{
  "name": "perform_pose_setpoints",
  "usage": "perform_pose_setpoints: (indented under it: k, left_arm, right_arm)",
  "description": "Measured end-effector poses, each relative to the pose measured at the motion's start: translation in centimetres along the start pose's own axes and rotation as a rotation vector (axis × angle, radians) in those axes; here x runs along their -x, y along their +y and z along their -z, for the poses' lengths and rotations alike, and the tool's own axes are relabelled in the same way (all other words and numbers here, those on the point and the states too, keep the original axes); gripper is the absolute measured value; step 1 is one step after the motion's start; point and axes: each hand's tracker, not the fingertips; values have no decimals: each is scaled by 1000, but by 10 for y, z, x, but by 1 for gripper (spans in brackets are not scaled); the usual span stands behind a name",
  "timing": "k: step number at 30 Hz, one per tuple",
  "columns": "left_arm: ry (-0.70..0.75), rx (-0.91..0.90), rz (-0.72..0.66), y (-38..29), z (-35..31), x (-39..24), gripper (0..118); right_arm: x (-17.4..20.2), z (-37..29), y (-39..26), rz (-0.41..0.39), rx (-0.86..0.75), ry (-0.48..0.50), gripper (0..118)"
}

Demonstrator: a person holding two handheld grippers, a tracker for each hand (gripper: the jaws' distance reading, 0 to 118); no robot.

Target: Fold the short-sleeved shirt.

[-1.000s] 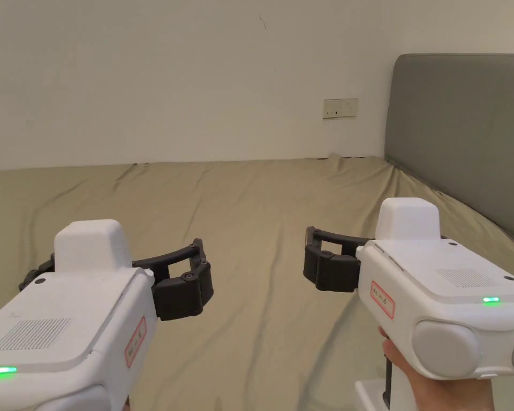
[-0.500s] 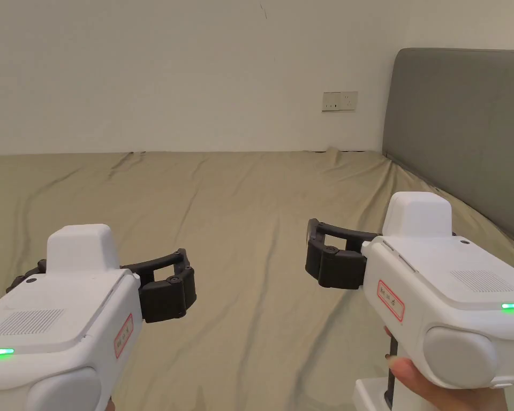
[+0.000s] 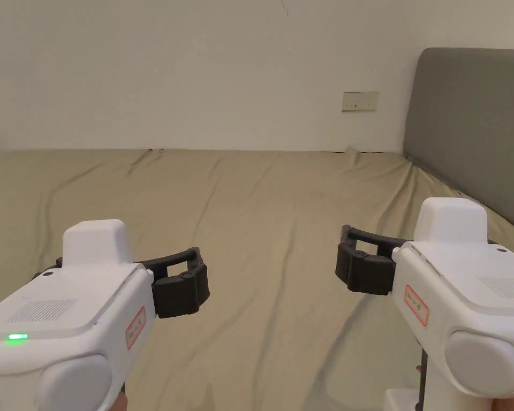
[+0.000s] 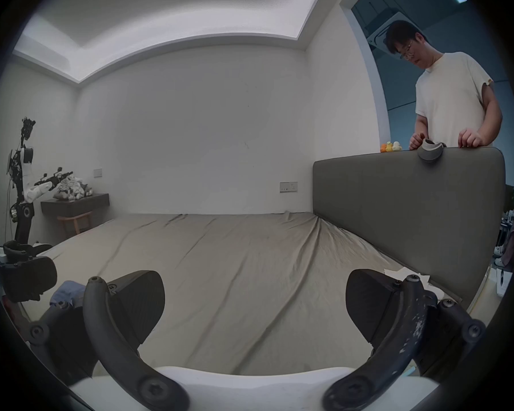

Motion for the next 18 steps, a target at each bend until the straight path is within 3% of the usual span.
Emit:
perform_pose_setpoints:
  k: [14,18]
  left_arm:
    - [-25,130,-30,-16,33,3,118]
    - [10,137,6,-22,46,-1,118]
  right_arm:
    - [18,26,-29,-161,31,-54,118]
    - [18,35,-37,-141,54,-12,118]
